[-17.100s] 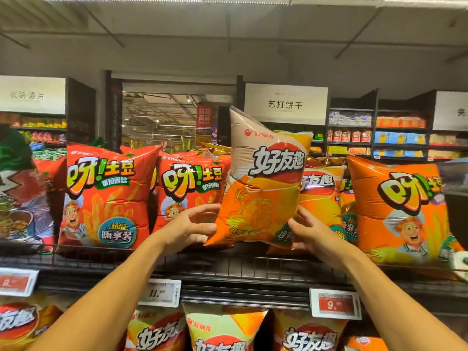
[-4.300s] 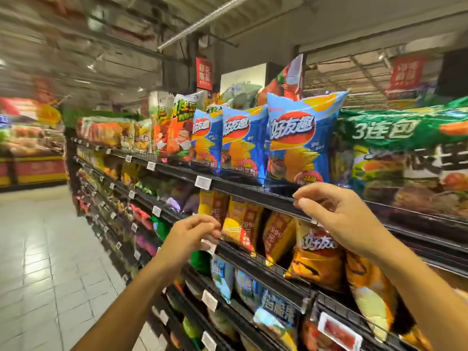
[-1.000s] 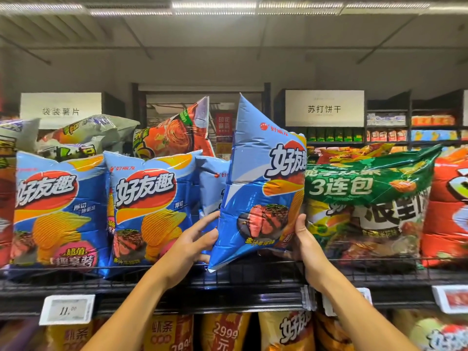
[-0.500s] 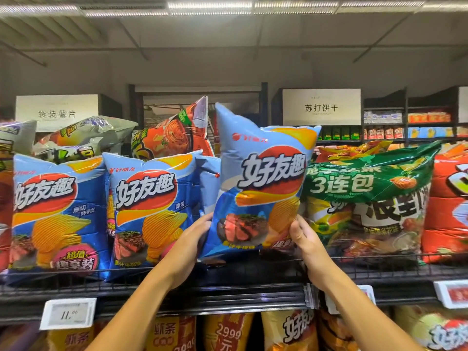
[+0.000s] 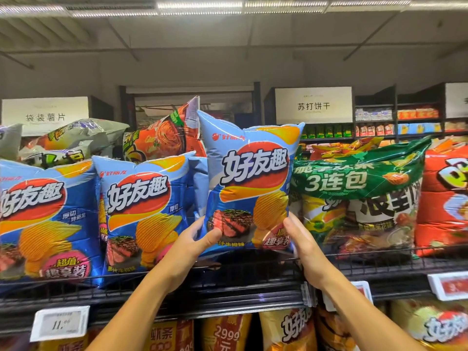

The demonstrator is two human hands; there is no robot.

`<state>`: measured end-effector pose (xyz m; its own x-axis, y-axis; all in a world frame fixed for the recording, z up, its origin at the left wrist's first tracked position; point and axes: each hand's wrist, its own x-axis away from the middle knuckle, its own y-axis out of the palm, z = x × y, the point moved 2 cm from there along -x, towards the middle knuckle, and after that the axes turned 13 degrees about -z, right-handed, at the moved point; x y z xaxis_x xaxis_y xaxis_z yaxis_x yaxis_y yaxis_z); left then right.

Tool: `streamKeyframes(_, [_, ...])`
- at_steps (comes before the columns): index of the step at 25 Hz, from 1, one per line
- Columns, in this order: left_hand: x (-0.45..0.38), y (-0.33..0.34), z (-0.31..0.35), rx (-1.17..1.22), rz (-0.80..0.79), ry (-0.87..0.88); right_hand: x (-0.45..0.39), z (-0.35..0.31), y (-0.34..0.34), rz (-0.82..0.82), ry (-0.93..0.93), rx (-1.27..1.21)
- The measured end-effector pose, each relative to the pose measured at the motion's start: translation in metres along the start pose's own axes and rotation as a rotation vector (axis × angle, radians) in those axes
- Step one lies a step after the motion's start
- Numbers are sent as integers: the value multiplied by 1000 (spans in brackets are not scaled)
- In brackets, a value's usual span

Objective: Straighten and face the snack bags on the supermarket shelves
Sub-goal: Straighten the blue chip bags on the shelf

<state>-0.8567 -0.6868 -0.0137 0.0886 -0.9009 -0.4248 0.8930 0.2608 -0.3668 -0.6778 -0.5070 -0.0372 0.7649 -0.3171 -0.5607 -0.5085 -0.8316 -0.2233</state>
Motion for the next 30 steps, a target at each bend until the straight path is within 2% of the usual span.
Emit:
streamKeyframes(6, [-2, -5, -3, 62, 72, -2, 2, -8, 4, 66, -48, 24])
streamKeyframes(12, [1, -4, 1, 142, 72, 13, 7, -49, 10, 94, -119, 126])
streamKeyframes(15, [-3, 1, 5, 164, 118, 30, 13, -71, 16, 199, -169, 183])
streamKeyframes(19, [-8, 8, 18, 108, 275, 134, 25, -87, 32, 372, -161, 309])
streamKeyframes(22, [-13, 18, 32, 6, 263, 233, 28, -94, 40, 299, -81, 369])
streamKeyframes(24, [-15, 17, 41, 57, 288, 218, 27, -98, 36, 213, -10, 363])
streamKeyframes(27, [-13, 6, 48, 218, 268, 151, 25, -103, 24, 105, -4, 106])
streamKeyframes(30, [-4, 10, 47, 342, 114, 94, 21, -102, 17, -39, -7, -8])
